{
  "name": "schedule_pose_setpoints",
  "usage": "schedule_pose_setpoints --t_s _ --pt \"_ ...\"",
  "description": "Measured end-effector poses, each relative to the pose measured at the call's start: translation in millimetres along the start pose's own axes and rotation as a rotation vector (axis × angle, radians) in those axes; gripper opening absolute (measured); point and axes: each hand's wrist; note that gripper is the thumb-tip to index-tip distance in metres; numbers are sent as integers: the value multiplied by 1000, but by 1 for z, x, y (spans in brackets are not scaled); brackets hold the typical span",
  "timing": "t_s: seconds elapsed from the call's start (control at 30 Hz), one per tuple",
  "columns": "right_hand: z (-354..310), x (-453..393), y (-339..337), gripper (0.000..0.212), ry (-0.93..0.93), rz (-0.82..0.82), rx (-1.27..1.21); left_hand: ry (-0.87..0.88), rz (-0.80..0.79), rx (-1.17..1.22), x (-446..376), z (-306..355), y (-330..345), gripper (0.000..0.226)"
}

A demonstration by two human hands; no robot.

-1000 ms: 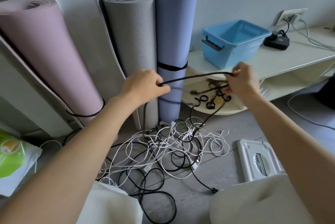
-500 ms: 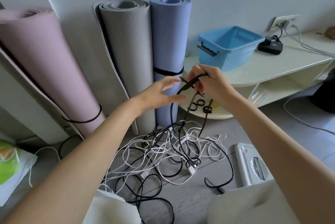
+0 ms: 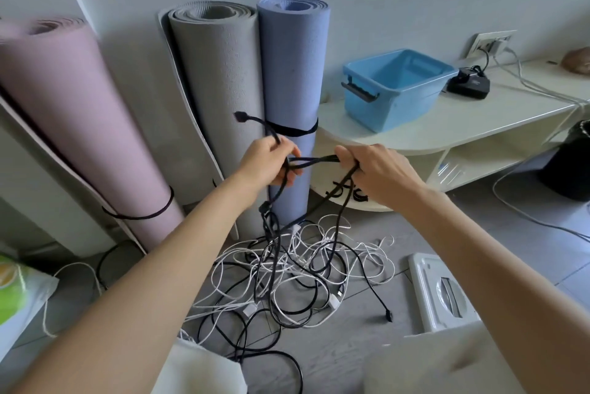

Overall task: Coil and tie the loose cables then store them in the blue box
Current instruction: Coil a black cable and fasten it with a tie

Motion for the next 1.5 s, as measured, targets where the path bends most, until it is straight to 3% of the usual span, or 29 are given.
schedule_pose_setpoints --t_s 0.1,0.2,0.3,0.43,0.53,0.67,0.77,0.83,0.9,1.0,1.07,1.13,1.17,1.23,1.3,1.4,1.5 --pt "0 -2 -1 44 -42 20 55 165 63 -105 -3 0 -6 29" --pt "10 -8 -5 33 -88 -133 21 265 -169 -262 2 -2 -7 22" --pt "10 -6 -4 21 -112 -298 -195 240 -273 -356 5 -3 -8 22" --pt "0 -2 2 19 39 -302 -399 166 -390 -346 11 5 -5 38" --pt "4 -4 8 20 42 -95 -259 131 -443 -403 16 4 -1 48" --pt "21 -8 -1 32 287 256 -163 93 -316 -358 7 -3 -11 58" --pt "33 -9 -11 38 412 380 -144 183 -341 -478 0 -12 -29 27" --pt "39 -10 -14 37 449 441 -163 191 -327 -519 -3 -23 -40 28" --pt "42 -13 -14 35 426 460 -176 157 -140 -395 -7 -27 -48 37" --pt "41 -13 -16 28 347 301 -202 130 130 45 -11 -15 -57 36" --pt "34 -8 -15 18 237 -87 -94 165 114 250 -10 -4 -54 34" --pt "25 -2 -9 31 111 -444 113 199 66 348 -7 8 -43 33" --pt "21 -1 -5 34 64 -488 179 213 33 369 -5 13 -37 32" --pt "11 -4 0 31 44 -359 100 229 -51 389 -1 23 -26 32" --pt "0 -10 2 28 126 -243 -257 228 -133 424 3 33 -19 33" --pt "-15 -13 10 38 155 -350 -668 192 -221 565 11 51 -11 32" --pt "-26 -12 22 7 79 -373 -680 150 -244 761 14 66 -8 31"
Point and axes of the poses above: each hand's wrist, its own x-axis away from the middle knuckle, its own y-axis out of the palm, z = x × y, and after that the axes turned 3 degrees about z, right-handed
